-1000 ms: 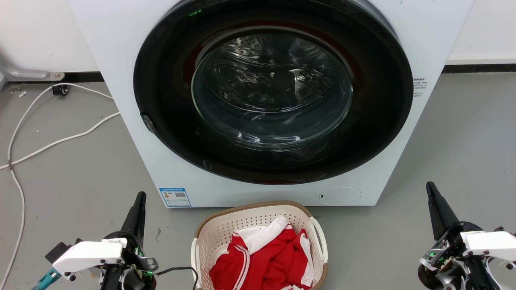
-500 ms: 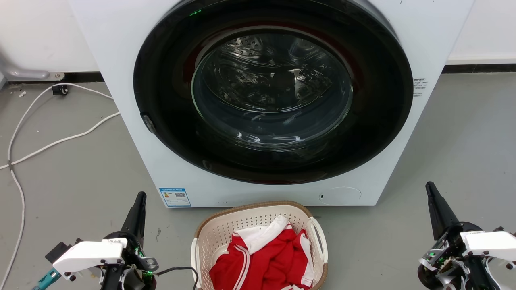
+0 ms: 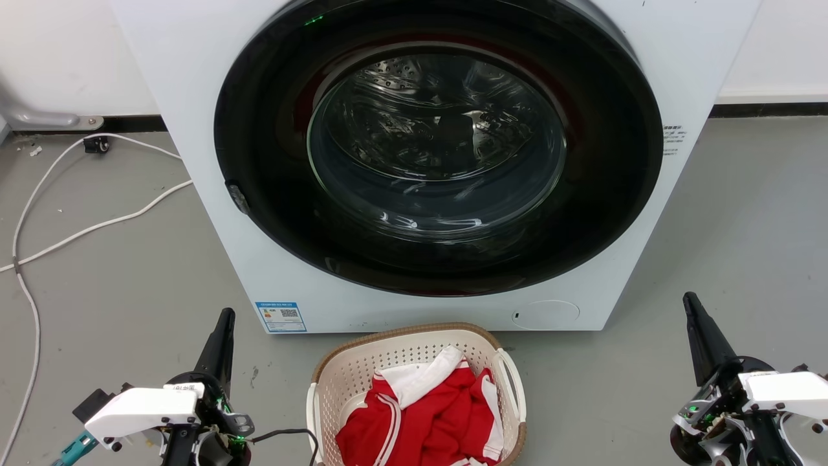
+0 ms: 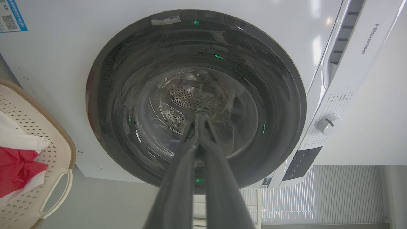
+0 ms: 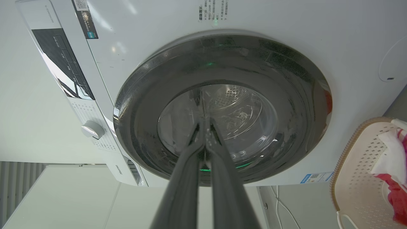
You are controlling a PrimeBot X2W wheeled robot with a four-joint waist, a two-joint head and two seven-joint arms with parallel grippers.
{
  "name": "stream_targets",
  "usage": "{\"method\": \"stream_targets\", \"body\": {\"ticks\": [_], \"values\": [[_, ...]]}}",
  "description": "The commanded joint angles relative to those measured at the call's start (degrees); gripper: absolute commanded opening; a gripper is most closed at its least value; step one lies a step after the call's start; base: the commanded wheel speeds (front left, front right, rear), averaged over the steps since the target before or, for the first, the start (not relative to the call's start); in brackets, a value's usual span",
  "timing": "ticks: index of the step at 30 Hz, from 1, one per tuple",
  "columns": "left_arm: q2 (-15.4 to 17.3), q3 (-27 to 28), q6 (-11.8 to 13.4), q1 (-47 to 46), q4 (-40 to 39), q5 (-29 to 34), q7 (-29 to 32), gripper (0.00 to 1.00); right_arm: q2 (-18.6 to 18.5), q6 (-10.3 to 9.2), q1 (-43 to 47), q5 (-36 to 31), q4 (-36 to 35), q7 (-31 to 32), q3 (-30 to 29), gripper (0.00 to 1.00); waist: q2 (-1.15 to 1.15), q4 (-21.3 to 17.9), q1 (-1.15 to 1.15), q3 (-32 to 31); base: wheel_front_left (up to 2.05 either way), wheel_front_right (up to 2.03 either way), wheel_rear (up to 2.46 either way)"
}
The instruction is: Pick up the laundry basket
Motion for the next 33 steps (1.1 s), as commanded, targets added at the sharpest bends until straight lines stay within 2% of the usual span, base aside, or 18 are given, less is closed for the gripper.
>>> {"method": "stream_targets", "body": {"ticks": [1, 8, 9, 17, 21, 22, 33], "values": [[-0.02, 0.20, -0.16, -0.56, 0.04, 0.06, 0.10, 0.00, 0.14, 0.02, -0.73, -0.19, 0.10, 0.15, -0.10, 0.00, 0.00, 0.00, 0.00, 0.00, 0.00, 0.00, 0.00], [-0.05, 0.24, -0.16, -0.57, 0.04, 0.11, 0.16, 0.00, 0.21, 0.02, -0.74, -0.31, 0.10, 0.24, -0.20, 0.00, 0.00, 0.00, 0.00, 0.00, 0.00, 0.00, 0.00], [-0.03, 0.05, 0.00, 0.00, 0.00, 0.01, 0.00, 1.00, 0.09, 0.00, -0.01, -0.04, 0.01, 0.06, -0.11, 1.00, 0.00, 0.00, 0.00, 0.00, 0.00, 0.00, 0.00], [-0.08, -1.92, 0.00, -0.22, -0.58, 0.81, -2.07, 1.00, 0.18, 0.01, 0.43, -1.36, -1.13, -1.92, 1.53, 1.00, 0.00, -0.01, 0.00, 0.04, 0.00, 0.00, 0.00], [-0.09, -2.14, -0.01, -0.47, -1.60, 3.21, -3.20, 1.00, 0.21, 0.01, 0.56, -3.66, -1.67, -3.08, 2.15, 1.00, 0.00, 0.00, 0.00, 0.07, 0.00, 0.00, 0.00], [-0.10, -2.01, -0.01, -0.62, -2.73, 6.71, -4.00, 1.00, 0.24, 0.01, 0.60, -7.15, -2.15, -3.85, 1.99, 1.00, 0.00, 0.00, 0.00, 0.08, 0.00, 0.00, 0.00], [-0.13, -2.76, -0.03, -0.82, -6.75, 21.33, -6.67, 1.00, 0.35, 0.02, 1.29, -24.23, -5.41, -6.47, 1.98, 1.00, 0.00, 0.00, 0.00, 0.11, 0.00, 0.00, 0.00]]}}
